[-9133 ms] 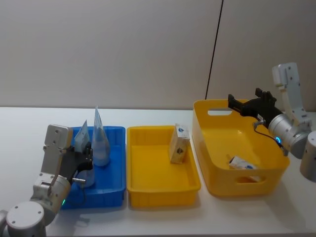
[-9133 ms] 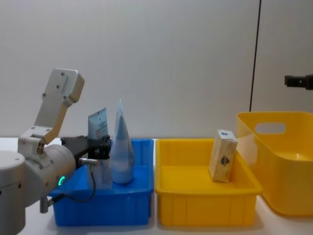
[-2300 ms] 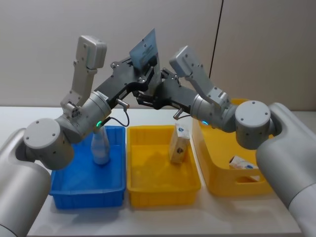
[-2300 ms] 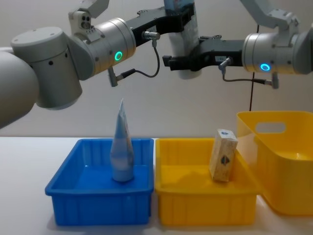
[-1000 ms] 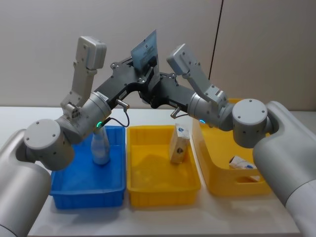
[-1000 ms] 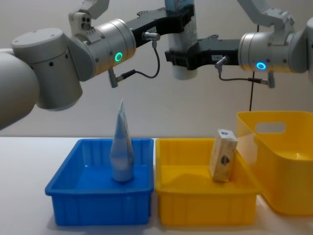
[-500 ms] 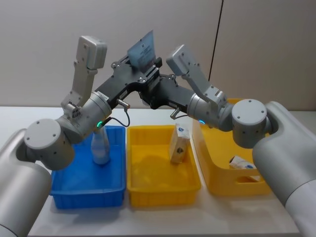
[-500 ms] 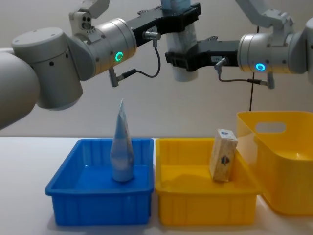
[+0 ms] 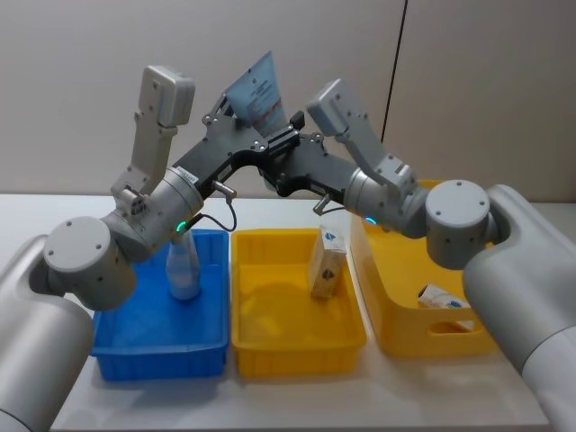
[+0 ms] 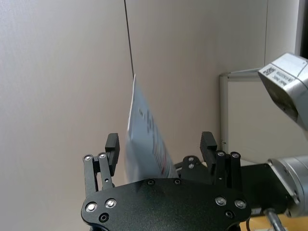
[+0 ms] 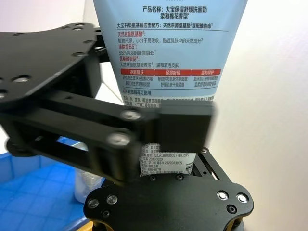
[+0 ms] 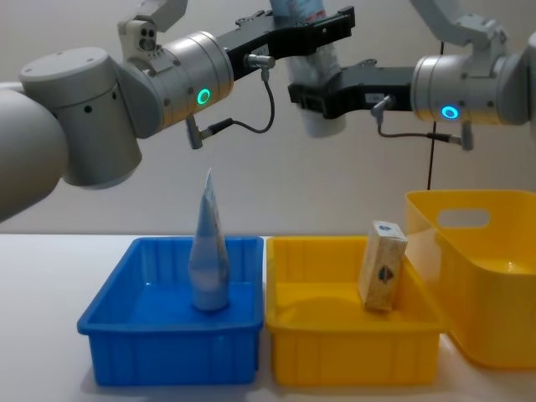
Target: Bimanual collaborative sorting of washing and personal care products
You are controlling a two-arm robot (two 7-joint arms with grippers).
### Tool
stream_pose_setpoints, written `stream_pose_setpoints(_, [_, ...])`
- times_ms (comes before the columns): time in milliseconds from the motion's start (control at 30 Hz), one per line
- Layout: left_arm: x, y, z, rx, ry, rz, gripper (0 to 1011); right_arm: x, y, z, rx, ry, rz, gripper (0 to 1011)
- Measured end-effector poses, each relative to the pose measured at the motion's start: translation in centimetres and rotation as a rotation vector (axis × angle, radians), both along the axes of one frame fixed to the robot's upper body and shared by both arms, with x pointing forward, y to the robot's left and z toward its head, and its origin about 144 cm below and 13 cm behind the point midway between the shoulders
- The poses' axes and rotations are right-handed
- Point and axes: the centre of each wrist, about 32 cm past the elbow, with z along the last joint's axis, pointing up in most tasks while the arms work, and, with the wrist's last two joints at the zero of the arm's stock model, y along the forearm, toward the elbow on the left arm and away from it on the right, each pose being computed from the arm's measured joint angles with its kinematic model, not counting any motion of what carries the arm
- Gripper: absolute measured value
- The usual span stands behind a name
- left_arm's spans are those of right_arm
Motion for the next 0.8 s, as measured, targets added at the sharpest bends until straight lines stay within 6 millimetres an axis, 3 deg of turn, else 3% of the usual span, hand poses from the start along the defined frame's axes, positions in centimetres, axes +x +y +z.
stream_pose_setpoints(300, [0.0, 0.0, 0.0, 0.0, 0.001, 0.001, 1001, 0.3, -2.0, 0.0, 0.046, -0.017, -0.053, 267])
stream_pose_setpoints(800, [0.0, 0.0, 0.0, 0.0, 0.002, 0.001, 1001, 1.3, -7.6, 0.3, 0.095, -0.019, -0.239, 255])
